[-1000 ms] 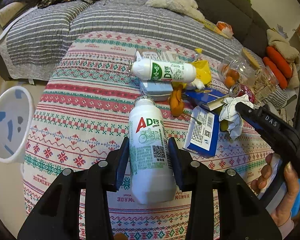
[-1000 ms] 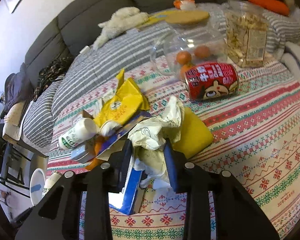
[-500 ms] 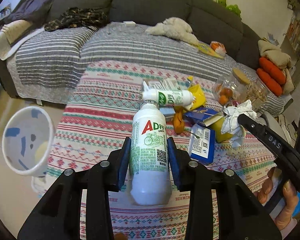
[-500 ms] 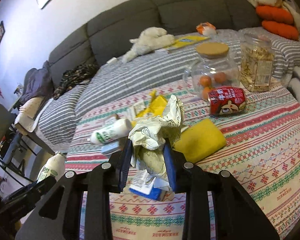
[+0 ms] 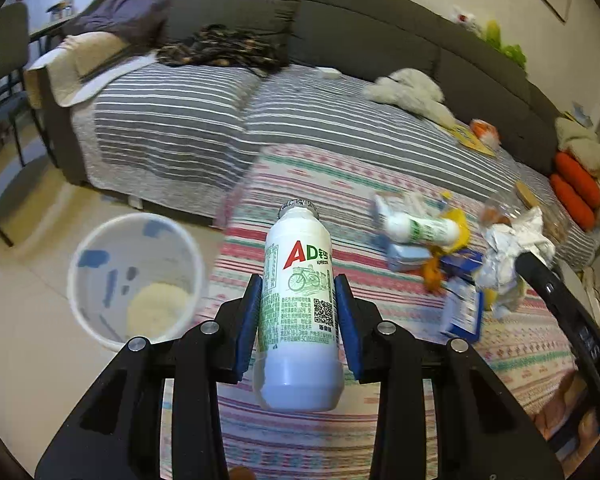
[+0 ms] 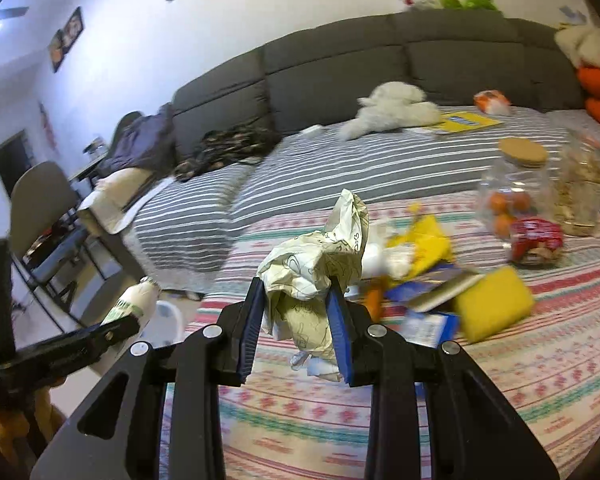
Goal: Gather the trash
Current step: 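Carry the bottle and tissue to the white bin on the floor, then release the bottle and tissue into the bin with both tools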
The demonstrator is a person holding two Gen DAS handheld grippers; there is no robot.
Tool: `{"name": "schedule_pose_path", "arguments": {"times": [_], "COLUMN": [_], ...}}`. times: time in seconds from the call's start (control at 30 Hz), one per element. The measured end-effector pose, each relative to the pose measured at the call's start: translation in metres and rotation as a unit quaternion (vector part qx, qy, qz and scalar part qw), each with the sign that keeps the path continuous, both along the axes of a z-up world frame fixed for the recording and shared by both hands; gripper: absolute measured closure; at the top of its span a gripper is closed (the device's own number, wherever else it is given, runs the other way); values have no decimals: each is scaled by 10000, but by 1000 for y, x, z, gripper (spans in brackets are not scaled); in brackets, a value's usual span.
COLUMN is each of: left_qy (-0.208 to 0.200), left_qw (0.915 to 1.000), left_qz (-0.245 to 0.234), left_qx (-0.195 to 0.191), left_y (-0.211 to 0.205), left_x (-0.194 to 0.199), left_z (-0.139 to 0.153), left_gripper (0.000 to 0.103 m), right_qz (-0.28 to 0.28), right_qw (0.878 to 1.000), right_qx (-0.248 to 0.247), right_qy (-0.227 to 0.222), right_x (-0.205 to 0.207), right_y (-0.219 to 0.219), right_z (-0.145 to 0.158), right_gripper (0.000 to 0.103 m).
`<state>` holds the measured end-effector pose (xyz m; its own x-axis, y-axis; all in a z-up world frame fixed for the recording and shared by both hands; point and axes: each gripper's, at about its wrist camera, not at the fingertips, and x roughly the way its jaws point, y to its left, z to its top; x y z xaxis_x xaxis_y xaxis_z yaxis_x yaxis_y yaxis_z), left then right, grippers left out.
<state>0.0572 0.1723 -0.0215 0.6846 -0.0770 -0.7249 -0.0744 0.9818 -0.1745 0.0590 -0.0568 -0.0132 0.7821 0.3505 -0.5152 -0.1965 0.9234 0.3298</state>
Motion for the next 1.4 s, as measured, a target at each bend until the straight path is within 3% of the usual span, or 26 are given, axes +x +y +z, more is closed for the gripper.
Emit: {"name": "schedule_pose_path", "arguments": {"times": [0.2,0.33,0.4,0.43,0.47,0.63,0.77,0.87,1.07,1.13,1.23,1.4], "left_qy": [141,345,401,408,353,-53,-454,-699,-837,-854,-830,-735], "left_qw": [9970,9936,9920,9913,9900,9853,9703,9605,9462,9430,9404,9414], "left_qz": [734,1061,1197,1253,1368,1693,2360,2664,3025,3104,3185,3179], "left_qx": [207,147,75,30,-31,-216,268,406,783,841,861,850], "left_y": [63,93,105,110,116,141,158,168,180,184,189,188], "left_x": [14,21,22,22,19,4,-17,-31,-45,-47,-47,-46], "left_z": [-3,-10,-12,-11,-7,17,40,52,62,62,61,58], "left_gripper": [68,67,56,36,24,22,15,12,7,7,7,7], "right_qz": [599,947,1085,1137,1218,1488,1627,1736,1751,1663,1515,1188], "right_qw": [9982,9955,9941,9935,9925,9887,9864,9843,9837,9852,9872,9900], "right_qx": [35,18,-2,-13,-21,-67,-123,-168,-256,-293,-411,-750], "right_qy": [31,18,33,40,65,160,212,255,308,306,266,95], "right_x": [7,13,16,16,19,28,32,35,42,44,46,45], "right_y": [59,103,122,131,143,185,212,232,256,262,265,262], "right_z": [1,0,-3,-4,-6,-13,-18,-22,-27,-27,-27,-22], "right_gripper": [71,71,71,71,71,71,70,68,55,35,18,13]}}
